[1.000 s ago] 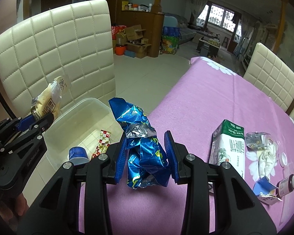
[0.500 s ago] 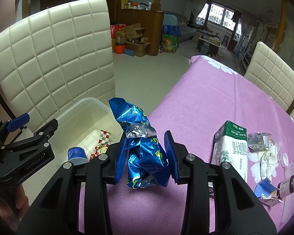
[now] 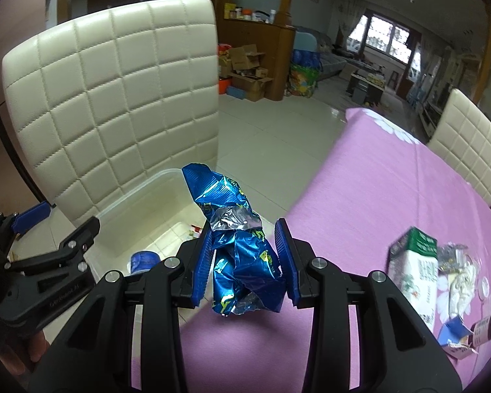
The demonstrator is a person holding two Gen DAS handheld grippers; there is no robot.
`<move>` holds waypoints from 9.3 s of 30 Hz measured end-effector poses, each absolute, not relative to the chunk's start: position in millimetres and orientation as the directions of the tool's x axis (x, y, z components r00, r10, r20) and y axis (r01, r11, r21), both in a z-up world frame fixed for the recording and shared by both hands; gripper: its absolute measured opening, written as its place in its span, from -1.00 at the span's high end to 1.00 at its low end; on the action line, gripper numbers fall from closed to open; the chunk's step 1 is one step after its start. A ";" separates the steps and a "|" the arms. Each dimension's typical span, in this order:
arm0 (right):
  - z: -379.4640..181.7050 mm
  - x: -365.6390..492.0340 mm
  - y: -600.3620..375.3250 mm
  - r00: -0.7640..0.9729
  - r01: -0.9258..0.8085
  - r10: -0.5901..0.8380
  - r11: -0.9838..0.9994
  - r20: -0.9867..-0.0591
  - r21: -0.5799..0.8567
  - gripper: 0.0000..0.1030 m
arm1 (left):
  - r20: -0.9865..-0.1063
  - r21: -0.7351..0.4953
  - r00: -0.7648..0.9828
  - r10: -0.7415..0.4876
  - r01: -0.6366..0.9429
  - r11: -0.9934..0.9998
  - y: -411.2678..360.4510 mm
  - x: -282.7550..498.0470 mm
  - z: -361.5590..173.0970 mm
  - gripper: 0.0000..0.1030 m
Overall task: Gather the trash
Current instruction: 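Carry the foil wrapper and gold bag to the clear bin and release both, then move both tools back over the table, then grasp the clear plastic tray with the right tool while the left grasps the torn blue box, then carry the tray and torn box to the clear bin and release both, then move both tools back over the table toward the carton and bottle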
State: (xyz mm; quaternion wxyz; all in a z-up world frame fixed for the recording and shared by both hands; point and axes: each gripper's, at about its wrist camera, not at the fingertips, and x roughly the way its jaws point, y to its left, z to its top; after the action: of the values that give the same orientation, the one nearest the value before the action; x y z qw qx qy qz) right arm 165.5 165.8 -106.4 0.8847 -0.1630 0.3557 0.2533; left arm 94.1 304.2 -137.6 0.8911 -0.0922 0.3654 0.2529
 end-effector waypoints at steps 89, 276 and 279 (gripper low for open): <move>-105.0 152.4 -193.1 0.724 -0.016 -0.048 0.996 -0.688 -0.086 -0.14 | -0.685 0.110 0.727 0.044 0.043 0.993 -27.6 140.0 -90.7 -0.51; -125.4 160.2 214.2 0.617 -0.651 0.323 0.722 -0.718 -0.235 0.09 | -0.651 0.025 0.626 0.428 -0.547 0.837 319.6 92.7 -129.4 -0.65; -125.8 159.2 221.8 0.612 -0.660 0.331 0.714 -0.718 -0.233 0.07 | -0.656 0.033 0.609 0.446 -0.567 0.823 328.1 87.3 -131.1 -0.65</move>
State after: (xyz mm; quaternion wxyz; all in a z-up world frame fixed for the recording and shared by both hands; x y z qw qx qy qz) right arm 159.2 221.8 -125.8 0.8635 -0.2460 0.3340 0.2867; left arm 87.3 328.1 -131.1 0.8925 -0.0896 0.3389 0.2839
